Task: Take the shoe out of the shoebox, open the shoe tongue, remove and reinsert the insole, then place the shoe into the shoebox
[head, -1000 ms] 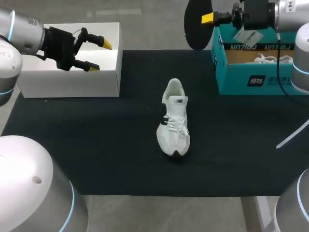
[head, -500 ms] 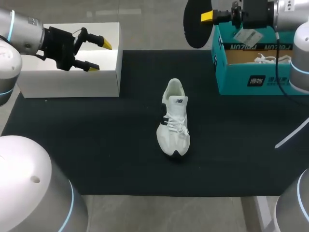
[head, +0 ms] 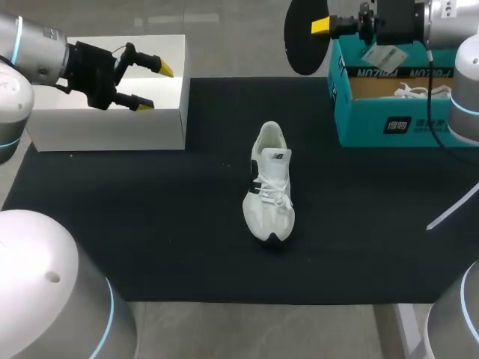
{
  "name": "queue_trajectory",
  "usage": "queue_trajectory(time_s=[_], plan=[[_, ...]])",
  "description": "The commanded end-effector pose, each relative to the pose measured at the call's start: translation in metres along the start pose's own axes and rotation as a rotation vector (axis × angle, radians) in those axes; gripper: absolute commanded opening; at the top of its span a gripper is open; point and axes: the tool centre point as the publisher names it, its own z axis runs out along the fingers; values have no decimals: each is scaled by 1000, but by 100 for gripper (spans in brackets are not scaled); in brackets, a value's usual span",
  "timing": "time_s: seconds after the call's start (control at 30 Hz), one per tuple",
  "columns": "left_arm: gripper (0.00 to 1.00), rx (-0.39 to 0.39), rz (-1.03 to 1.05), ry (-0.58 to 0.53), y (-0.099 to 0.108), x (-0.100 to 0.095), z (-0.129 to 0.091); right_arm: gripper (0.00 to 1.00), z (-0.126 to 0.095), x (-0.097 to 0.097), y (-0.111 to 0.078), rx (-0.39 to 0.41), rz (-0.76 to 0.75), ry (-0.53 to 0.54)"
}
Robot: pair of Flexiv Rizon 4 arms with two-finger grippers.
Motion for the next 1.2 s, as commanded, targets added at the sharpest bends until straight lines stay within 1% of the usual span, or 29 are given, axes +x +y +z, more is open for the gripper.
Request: queue_trajectory(time_s=[0.03,0.53,0.6,0.67,0.73,0.83,0.9,0.93,0.97,1.1,1.2], plan=[[100,0,1,4,0,0,0,0,1,0,0,-1,1,-3],[100,0,1,4,0,0,0,0,1,0,0,-1,1,-3],[100,0,1,4,0,0,0,0,2,-4,0,22,-39,-16],[100,0,1,4,0,0,0,0,5,-6,1,-5,-83,-31],[100,0,1,4,0,0,0,0,7,-9,3,-12,-124,-58],[100,0,1,4,0,0,0,0,17,-15,2,-30,-158,-71],[100,0,1,4,0,0,0,0,26,-21,0,-44,-174,-57],[100,0,1,4,0,0,0,0,32,-25,-1,-33,-175,-58],[100,0,1,4,0,0,0,0,37,-29,-4,-14,-169,-63],[100,0,1,4,0,0,0,0,55,-46,-21,-4,-154,-49],[100,0,1,4,0,0,0,0,67,-52,-33,3,-148,-35]])
